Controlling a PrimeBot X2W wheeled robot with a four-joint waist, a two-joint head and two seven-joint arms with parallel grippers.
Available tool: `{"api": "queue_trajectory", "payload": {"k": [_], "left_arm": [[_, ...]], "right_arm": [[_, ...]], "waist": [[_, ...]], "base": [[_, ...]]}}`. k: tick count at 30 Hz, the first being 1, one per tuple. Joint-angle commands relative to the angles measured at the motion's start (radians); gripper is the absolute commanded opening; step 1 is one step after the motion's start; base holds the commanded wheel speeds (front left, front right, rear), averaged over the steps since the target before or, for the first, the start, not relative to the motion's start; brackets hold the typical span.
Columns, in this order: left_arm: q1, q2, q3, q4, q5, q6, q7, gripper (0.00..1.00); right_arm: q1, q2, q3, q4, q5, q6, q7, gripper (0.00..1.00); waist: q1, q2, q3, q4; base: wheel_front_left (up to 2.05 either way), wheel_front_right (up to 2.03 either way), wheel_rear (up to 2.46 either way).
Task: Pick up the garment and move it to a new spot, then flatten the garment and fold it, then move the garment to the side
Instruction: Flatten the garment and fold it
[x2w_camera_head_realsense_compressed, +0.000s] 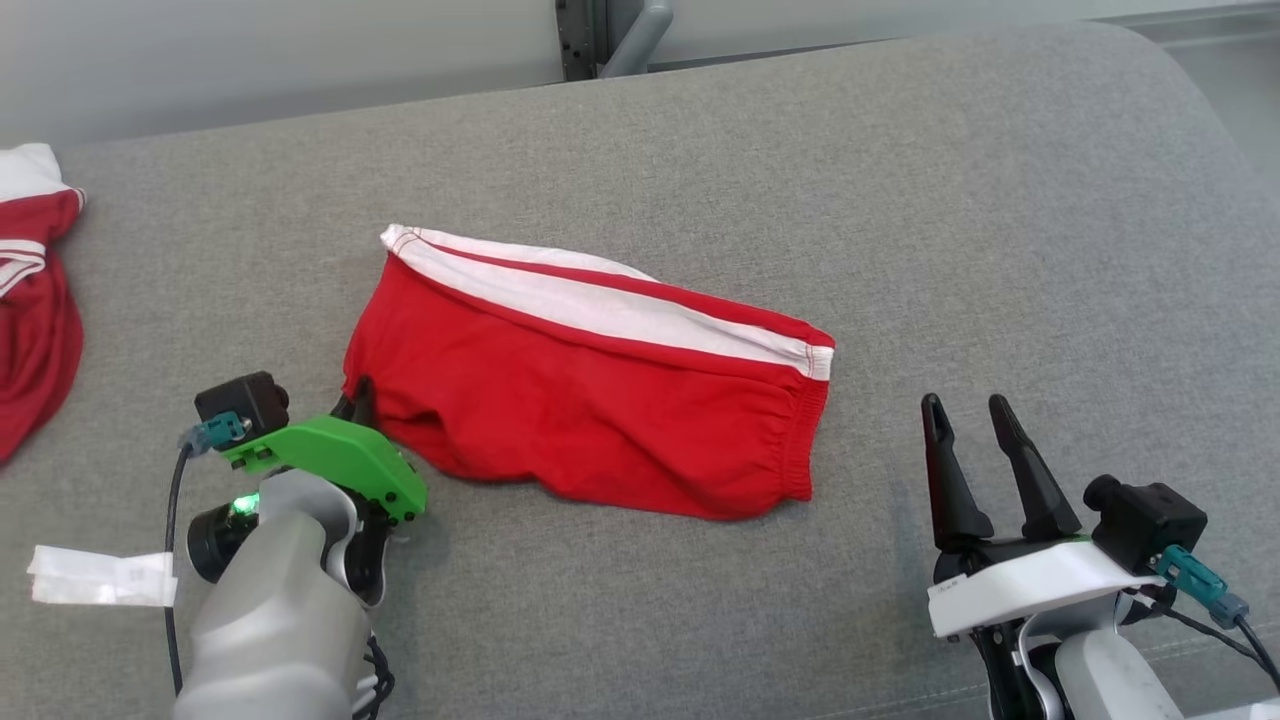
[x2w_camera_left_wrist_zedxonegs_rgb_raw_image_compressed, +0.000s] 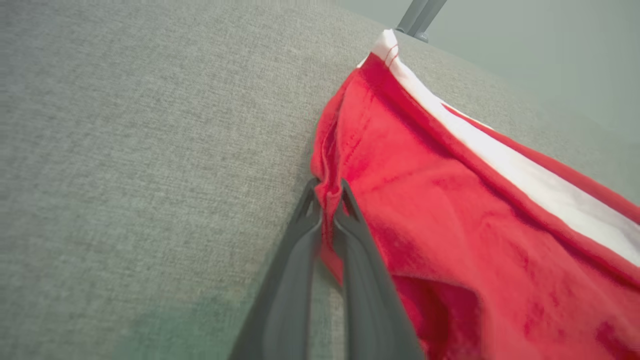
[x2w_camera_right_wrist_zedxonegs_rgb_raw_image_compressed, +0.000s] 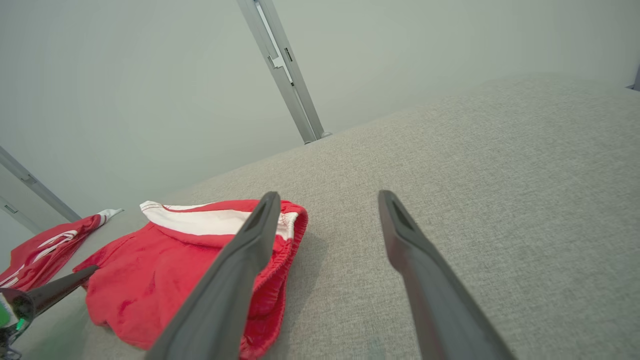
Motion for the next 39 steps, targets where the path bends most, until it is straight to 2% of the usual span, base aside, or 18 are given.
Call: {"api": "queue_trajectory", "payload": {"k": [1,17,26,27,28,29,35,39], "left_arm": [[0.024,0.001,-0.002,-0.009,-0.010,-0.005,-0.011,0.00],[0.342,-0.007,-0.019,-0.312,-0.087,-0.015,-0.050,0.00],[0.455,-0.008,-0.072,-0.431,-0.097,0.030,-0.048,0.00],[0.456,-0.008,-0.080,-0.450,-0.081,0.032,-0.049,0.21],[0.462,-0.008,-0.086,-0.470,-0.071,0.028,-0.050,0.73],[0.471,-0.007,-0.082,-0.489,-0.069,0.028,-0.050,1.00],[0.522,0.002,-0.040,-0.660,0.041,0.047,-0.050,1.00],[0.567,0.005,-0.023,-0.748,0.115,0.055,-0.049,1.00]], "right_arm": [[0.015,-0.002,-0.005,0.003,-0.004,-0.001,-0.003,1.00],[0.101,-0.002,-0.061,0.053,-0.059,-0.001,-0.003,1.00],[0.104,-0.002,-0.060,0.104,-0.083,-0.001,-0.003,1.00],[0.103,-0.002,-0.059,0.110,-0.084,-0.001,-0.003,1.00],[0.102,-0.002,-0.058,0.115,-0.084,-0.001,-0.003,1.00],[0.102,-0.002,-0.057,0.120,-0.083,-0.001,-0.003,1.00],[0.087,-0.002,-0.040,0.149,-0.065,-0.001,-0.003,1.00],[0.057,-0.002,-0.016,0.194,-0.002,-0.001,0.004,1.00]], "waist": [[0.0000,0.0000,-0.026,0.024],[0.0000,0.0000,-0.126,0.139],[0.0000,0.0000,-0.154,0.158],[0.0000,0.0000,-0.157,0.159],[0.0000,0.0000,-0.159,0.161],[0.0000,0.0000,-0.163,0.163],[0.0000,0.0000,-0.171,0.178],[0.0000,0.0000,-0.173,0.196]], "base": [[0.00,0.00,0.00],[0.00,0.00,0.00],[0.00,0.00,0.00],[0.00,0.00,0.00],[0.00,0.00,0.00],[0.00,0.00,0.00],[0.00,0.00,0.00],[0.00,0.00,0.00]]}}
